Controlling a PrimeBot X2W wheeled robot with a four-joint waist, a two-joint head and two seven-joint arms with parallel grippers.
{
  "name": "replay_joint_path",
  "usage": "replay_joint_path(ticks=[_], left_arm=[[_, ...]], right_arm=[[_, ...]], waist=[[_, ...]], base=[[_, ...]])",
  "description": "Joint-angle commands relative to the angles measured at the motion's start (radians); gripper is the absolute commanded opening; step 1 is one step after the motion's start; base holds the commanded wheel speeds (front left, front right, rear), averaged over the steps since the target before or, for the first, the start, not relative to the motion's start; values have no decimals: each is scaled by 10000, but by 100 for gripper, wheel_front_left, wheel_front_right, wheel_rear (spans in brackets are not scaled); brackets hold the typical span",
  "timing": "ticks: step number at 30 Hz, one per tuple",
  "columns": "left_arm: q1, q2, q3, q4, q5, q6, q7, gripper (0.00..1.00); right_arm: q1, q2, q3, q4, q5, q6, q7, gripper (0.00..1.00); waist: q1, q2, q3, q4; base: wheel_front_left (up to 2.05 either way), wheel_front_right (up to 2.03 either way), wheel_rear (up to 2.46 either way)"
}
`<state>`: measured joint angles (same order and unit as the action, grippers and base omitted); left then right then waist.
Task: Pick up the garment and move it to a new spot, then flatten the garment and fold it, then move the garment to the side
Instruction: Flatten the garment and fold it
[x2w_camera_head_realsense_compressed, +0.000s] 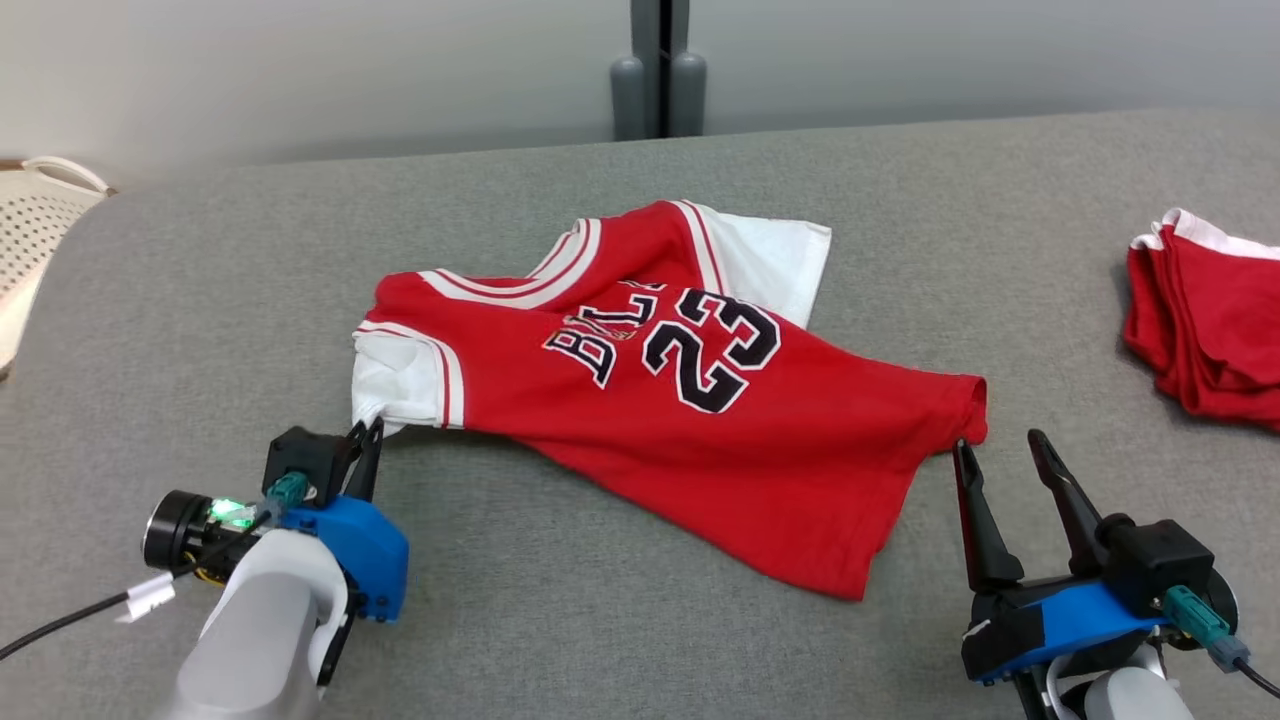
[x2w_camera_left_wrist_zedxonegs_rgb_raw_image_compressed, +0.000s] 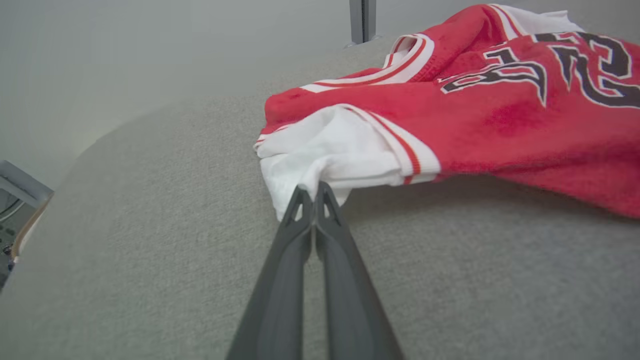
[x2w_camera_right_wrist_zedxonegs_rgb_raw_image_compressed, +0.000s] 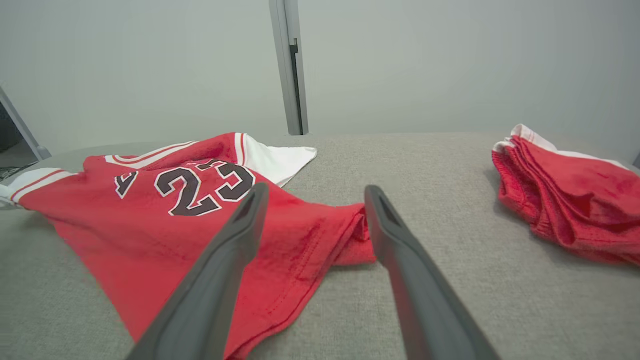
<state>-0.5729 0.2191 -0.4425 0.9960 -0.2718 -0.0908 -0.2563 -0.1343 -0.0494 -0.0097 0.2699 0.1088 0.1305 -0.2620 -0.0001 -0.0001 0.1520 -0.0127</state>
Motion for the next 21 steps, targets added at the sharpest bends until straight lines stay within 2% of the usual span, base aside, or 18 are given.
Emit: replay_joint_path(ticks=[1, 6, 9, 11, 19, 20, 21], left_arm=[[268, 162, -105, -199, 133, 57, -39, 0], [1219, 641, -740, -1258, 661, 114, 283, 0], [2055, 828, -1097, -2124, 783, 71, 1014, 0], [2955, 886, -1239, -3173, 630, 206, 1783, 0], [4536, 316, -1373, -5677, -9, 693, 2793, 0], [4604, 243, -1333, -5902, -24, 805, 2714, 7], [4660, 173, -1269, -6074, -95, 928, 2655, 52]], right_arm=[[125, -22, 3, -3, 96, 4, -44, 100], [269, -27, 4, 78, 182, 4, -42, 100], [377, -27, -39, 131, 183, 4, -42, 100], [383, -27, -67, 152, 164, 4, -44, 100], [459, -25, -79, 213, 85, 4, -42, 100], [475, -27, -81, 222, 72, 4, -44, 100], [490, -25, -82, 230, 68, 4, -42, 100]], waist=[[1, 1, -70, 119], [1, 1, -325, 486], [1, 1, -416, 586], [1, 1, -466, 607], [1, 1, -640, 397], [1, 1, -667, 368], [1, 1, -689, 345]], base=[[0, 0, 0], [0, 0, 0], [0, 0, 0], [0, 0, 0], [0, 0, 0], [0, 0, 0], [0, 0, 0]])
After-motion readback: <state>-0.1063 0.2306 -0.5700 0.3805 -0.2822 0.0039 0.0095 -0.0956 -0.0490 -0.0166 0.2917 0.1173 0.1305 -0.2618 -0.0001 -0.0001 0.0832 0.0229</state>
